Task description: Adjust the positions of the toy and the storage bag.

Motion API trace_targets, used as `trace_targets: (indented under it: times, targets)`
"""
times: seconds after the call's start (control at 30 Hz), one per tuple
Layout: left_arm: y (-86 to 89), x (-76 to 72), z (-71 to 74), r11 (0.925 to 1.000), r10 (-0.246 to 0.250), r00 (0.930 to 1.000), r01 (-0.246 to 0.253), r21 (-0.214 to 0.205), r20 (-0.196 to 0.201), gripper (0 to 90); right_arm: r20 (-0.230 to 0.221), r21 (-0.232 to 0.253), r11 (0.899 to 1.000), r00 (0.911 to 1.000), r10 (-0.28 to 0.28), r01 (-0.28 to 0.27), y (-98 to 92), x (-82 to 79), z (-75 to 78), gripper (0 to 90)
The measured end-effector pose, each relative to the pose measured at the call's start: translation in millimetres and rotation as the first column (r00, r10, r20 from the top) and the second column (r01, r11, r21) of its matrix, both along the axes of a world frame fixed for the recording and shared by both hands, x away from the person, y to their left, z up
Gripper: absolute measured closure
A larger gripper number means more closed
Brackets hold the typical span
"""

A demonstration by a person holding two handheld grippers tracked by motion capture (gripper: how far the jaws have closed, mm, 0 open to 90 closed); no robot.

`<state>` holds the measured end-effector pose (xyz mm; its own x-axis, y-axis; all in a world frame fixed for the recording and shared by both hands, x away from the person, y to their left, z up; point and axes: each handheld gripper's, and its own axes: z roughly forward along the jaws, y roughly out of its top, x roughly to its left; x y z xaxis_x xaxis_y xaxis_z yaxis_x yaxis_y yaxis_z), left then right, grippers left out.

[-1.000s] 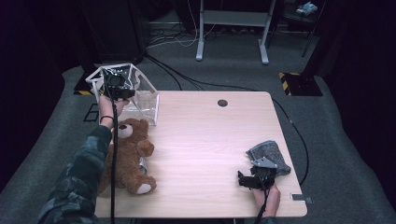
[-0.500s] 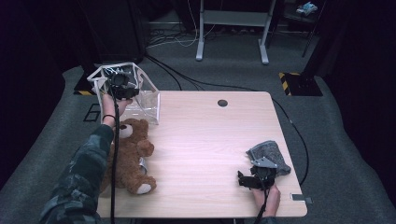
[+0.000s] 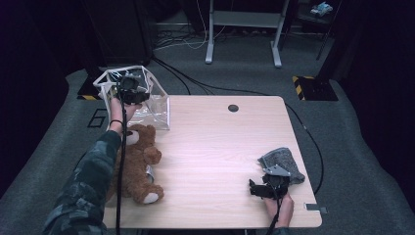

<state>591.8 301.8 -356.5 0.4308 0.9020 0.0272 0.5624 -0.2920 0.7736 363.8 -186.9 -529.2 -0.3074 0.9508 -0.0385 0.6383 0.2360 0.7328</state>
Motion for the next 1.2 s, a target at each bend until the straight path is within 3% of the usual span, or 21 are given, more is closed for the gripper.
trace_targets:
  times: [0.37,0.57,0.63,0.93,1.2]
  targets:
    - [-20.8,2.0,-1.4,0.9956,-0.093,0.9956,0.093,0.012,-0.005,79.3,0.002,0.000,1.000,1.0000,0.001,-0.001,0.0,0.0,-0.1,4.7]
    - [-29.0,3.8,-0.2,0.9935,-0.114,0.9934,0.114,-0.006,-0.009,79.3,0.002,0.000,1.000,1.0000,0.001,-0.001,0.0,0.0,-0.1,4.7]
    - [-33.1,3.9,1.1,0.9905,-0.136,0.9905,0.136,0.015,-0.016,79.2,0.000,0.001,1.000,1.0000,0.000,0.000,0.1,-0.1,0.0,4.7]
    - [-53.3,5.0,1.2,0.9857,-0.168,0.9856,0.168,0.010,-0.018,79.1,0.002,0.000,1.000,1.0000,0.001,-0.001,0.0,0.0,-0.1,4.7]
    - [-80.5,3.9,1.2,0.9740,-0.226,0.9738,0.227,0.003,-0.022,78.8,0.002,0.000,1.000,1.0000,0.003,-0.003,0.1,0.0,-0.2,4.7]
